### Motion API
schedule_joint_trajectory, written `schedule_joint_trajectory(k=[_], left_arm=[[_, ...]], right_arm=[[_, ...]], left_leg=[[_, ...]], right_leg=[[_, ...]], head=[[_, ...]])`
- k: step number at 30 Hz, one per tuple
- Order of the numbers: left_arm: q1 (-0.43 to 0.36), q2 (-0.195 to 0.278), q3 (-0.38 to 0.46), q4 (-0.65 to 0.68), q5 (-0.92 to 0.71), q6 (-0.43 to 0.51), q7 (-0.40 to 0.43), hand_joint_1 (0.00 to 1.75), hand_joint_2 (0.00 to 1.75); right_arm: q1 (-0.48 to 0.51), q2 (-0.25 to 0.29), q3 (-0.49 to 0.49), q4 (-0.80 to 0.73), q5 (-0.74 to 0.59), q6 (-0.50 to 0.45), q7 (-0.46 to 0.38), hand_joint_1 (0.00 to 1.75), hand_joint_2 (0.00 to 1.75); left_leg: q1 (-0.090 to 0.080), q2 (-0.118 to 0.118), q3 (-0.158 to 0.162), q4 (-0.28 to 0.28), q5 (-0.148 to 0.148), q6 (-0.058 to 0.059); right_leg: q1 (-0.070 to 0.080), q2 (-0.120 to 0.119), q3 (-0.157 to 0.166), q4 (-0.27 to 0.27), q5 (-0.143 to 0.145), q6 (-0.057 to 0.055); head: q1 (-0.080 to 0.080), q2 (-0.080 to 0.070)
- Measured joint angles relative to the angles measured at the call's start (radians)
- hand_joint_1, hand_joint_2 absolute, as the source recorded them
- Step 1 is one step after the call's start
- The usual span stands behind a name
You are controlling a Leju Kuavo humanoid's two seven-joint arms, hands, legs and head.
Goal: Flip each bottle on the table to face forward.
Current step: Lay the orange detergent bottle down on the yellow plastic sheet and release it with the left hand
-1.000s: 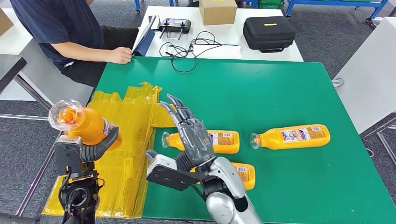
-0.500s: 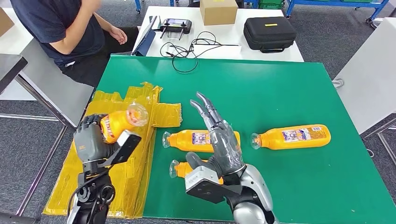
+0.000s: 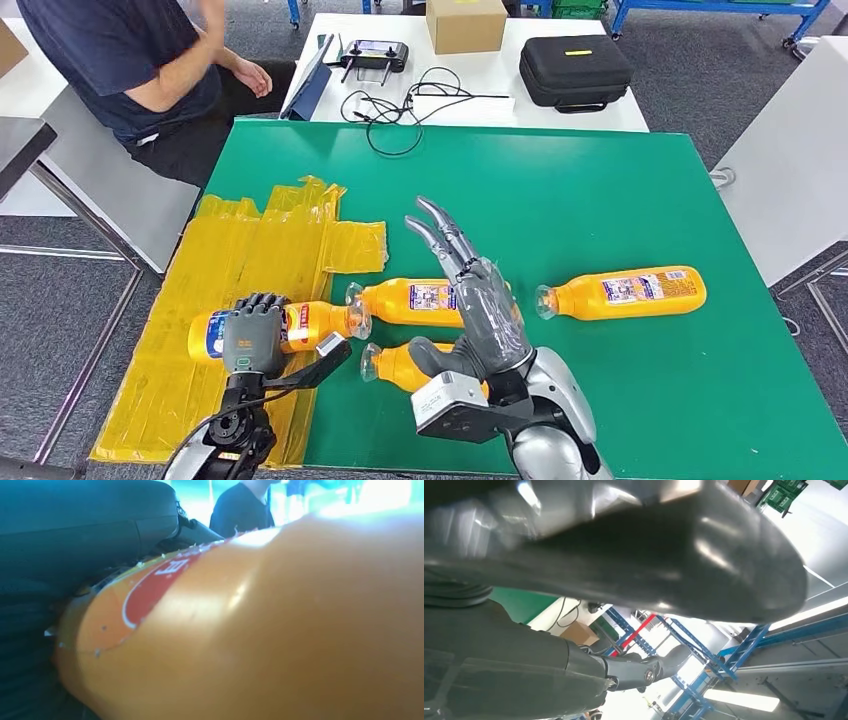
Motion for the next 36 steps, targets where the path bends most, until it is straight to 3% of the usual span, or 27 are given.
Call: schedule_joint_trajectory(k=[1,2,5,9,19,25,31,34,36], left_arm=[[-0.005,0.001,-0.004,0.014,-0.001,-0.006,0.000,0.45,1.75],[-0.011,0.002,-0.007,0.027,0.000,-0.014,0.000,0.01,1.31],[-0.029,0.002,-0.011,0.059,0.021,-0.056,-0.010,0.00,0.00],[-0.059,0.007,-0.010,0.094,0.068,-0.133,-0.034,0.00,0.00],[-0.101,0.018,0.003,0.129,0.179,-0.144,-0.109,0.00,0.00],[-0.117,0.018,0.014,0.136,0.225,-0.146,-0.144,0.00,0.00],[-0.110,0.010,0.065,0.101,0.494,-0.127,-0.382,0.00,0.00],[-0.068,0.006,0.081,-0.001,0.692,-0.131,-0.495,0.00,0.00],[-0.034,0.003,0.082,-0.094,0.799,-0.145,-0.527,0.00,0.00]], right_arm=[[-0.002,0.000,0.000,0.005,0.000,0.001,0.000,0.00,0.00],[-0.004,0.000,0.000,0.010,0.000,0.001,0.000,0.00,0.00],[-0.013,0.001,0.000,0.028,0.007,0.004,0.002,0.00,0.00],[-0.032,0.002,0.003,0.063,0.079,0.026,0.046,0.00,1.75],[-0.043,-0.012,0.051,0.174,0.269,0.140,0.227,0.00,1.75],[-0.046,-0.024,0.063,0.230,0.294,0.157,0.267,0.00,1.75],[-0.021,-0.052,0.058,0.268,0.336,0.173,0.332,0.00,1.75],[0.006,-0.066,0.044,0.275,0.351,0.171,0.343,0.00,1.75],[0.020,-0.074,0.032,0.278,0.357,0.170,0.350,0.00,1.75]], left_leg=[[0.000,0.000,0.000,0.000,0.000,0.000],[0.000,-0.001,0.001,0.000,0.000,0.000],[0.000,-0.003,0.005,0.000,0.000,0.000],[0.000,-0.007,0.011,-0.001,0.000,0.000],[0.000,-0.008,0.014,-0.001,0.003,-0.001],[0.000,-0.007,0.013,-0.001,0.003,-0.001],[0.000,-0.006,0.011,0.000,0.003,-0.001],[0.000,-0.004,0.008,0.000,0.003,-0.001],[0.000,-0.004,0.005,0.000,0.003,-0.001]], right_leg=[[0.000,0.000,0.001,0.000,0.000,0.000],[0.000,-0.001,0.002,0.000,0.000,0.000],[0.000,-0.002,0.006,0.000,-0.001,-0.001],[0.000,-0.006,0.012,-0.001,-0.002,-0.001],[0.000,-0.006,0.016,0.000,-0.001,-0.001],[0.000,-0.006,0.015,0.000,0.000,-0.001],[0.000,-0.006,0.013,0.000,0.000,-0.002],[0.000,-0.004,0.008,0.000,0.001,-0.003],[0.000,-0.004,0.005,0.000,0.002,-0.002]], head=[[0.000,0.000],[0.000,0.000],[0.000,0.000],[0.000,0.000],[0.000,0.000],[0.000,0.000],[0.000,0.000],[0.000,0.000],[0.000,0.000]])
